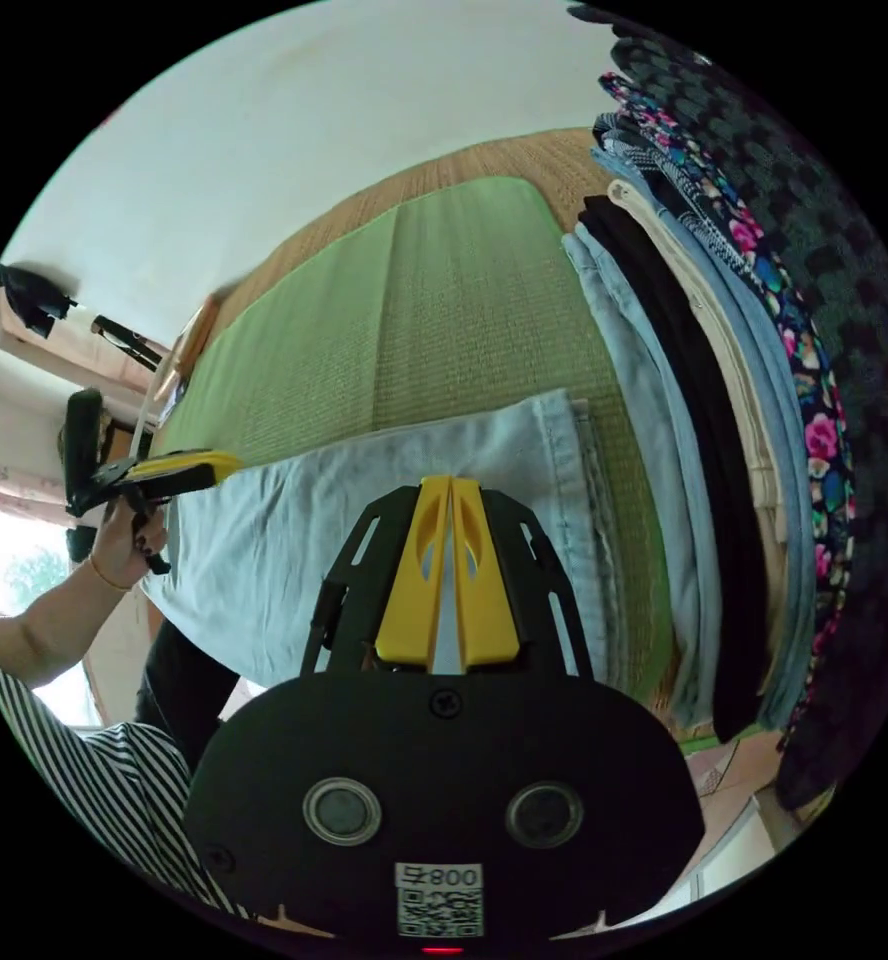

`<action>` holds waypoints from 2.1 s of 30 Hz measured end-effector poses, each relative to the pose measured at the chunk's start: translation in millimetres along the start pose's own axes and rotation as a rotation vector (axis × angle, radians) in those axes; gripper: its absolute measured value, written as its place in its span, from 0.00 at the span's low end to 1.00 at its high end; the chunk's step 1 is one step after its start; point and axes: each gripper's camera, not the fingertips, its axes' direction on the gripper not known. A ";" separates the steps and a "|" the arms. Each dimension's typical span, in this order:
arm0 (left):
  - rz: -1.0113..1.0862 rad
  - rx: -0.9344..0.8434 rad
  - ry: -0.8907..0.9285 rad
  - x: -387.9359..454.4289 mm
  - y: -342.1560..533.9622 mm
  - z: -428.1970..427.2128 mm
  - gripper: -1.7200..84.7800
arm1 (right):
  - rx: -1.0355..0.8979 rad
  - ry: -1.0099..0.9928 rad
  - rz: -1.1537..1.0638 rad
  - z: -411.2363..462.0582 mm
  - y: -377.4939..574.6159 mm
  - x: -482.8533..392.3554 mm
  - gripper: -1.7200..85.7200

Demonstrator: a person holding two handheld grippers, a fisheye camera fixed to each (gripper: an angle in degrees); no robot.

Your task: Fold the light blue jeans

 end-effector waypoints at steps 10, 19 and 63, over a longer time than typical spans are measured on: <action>-0.403 0.181 -0.204 -154.7 160.8 -187.0 0.10 | -0.137 -0.431 -0.491 62.0 -66.4 -238.9 0.09; -0.362 0.205 -0.080 -211.6 203.1 -267.1 0.11 | -0.430 -0.545 -0.698 173.0 -139.0 -423.4 0.11; -0.750 0.241 -0.426 -240.5 374.2 -479.6 0.02 | -0.264 -0.337 -1.025 158.2 -161.7 -640.8 0.04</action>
